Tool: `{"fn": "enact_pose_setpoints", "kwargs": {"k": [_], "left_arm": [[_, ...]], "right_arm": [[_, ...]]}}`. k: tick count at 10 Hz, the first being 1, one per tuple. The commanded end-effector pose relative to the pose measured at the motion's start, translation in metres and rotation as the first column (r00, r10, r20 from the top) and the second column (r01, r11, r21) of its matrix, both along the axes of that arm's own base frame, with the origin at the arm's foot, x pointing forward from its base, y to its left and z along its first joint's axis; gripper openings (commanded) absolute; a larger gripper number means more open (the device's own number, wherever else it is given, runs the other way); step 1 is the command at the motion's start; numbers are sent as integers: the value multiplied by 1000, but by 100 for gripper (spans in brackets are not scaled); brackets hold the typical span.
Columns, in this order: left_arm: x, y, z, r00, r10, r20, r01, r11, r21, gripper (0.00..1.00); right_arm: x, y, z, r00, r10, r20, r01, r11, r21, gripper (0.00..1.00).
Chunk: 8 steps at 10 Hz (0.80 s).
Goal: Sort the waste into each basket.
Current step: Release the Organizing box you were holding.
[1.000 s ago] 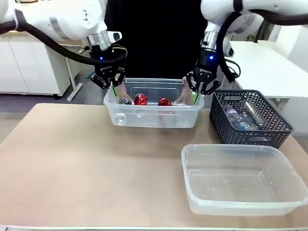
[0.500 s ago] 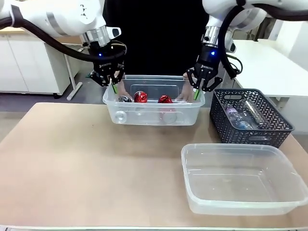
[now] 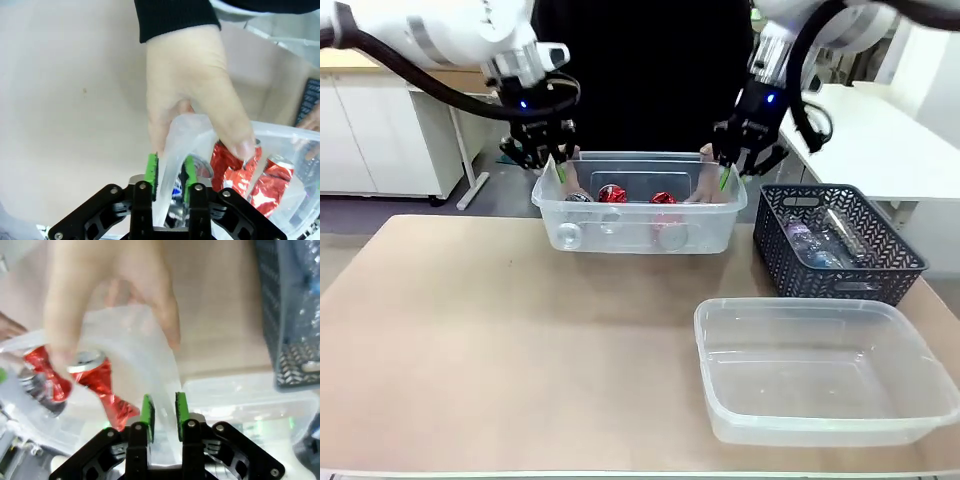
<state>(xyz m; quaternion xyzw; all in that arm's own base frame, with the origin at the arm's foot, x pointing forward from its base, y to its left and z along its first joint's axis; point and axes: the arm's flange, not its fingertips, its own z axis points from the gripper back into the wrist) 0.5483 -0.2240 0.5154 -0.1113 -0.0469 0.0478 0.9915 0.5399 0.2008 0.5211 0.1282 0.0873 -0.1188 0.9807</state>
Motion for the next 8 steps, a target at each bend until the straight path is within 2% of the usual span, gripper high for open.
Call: {"fn": "enact_pose_setpoints", "kwargs": {"k": [1,2,3,5,6,7,8], "left_arm": [[-42,18,19,994,17,108,-16,1000,-7,66],[-59,22,28,988,16,155,-15,1000,-7,100],[-79,27,34,981,-19,194,22,1000,-17,100],[-111,30,37,956,-193,222,212,975,-64,100],[-120,30,33,937,-270,222,296,951,-92,100],[-122,30,28,940,-265,214,289,953,-91,100],[-119,28,23,942,-289,171,303,951,-63,100]], "right_arm": [[-69,-37,14,972,5,237,-19,998,60,60],[-89,-46,22,946,-6,325,-20,997,76,100],[-109,-56,27,896,-13,444,-28,996,87,100],[-132,-70,25,827,27,561,-95,991,92,100],[-138,-74,23,810,31,586,-106,990,95,100],[-136,-74,19,816,39,577,-108,990,87,100],[-122,-65,14,855,37,517,-86,994,71,100]]}}
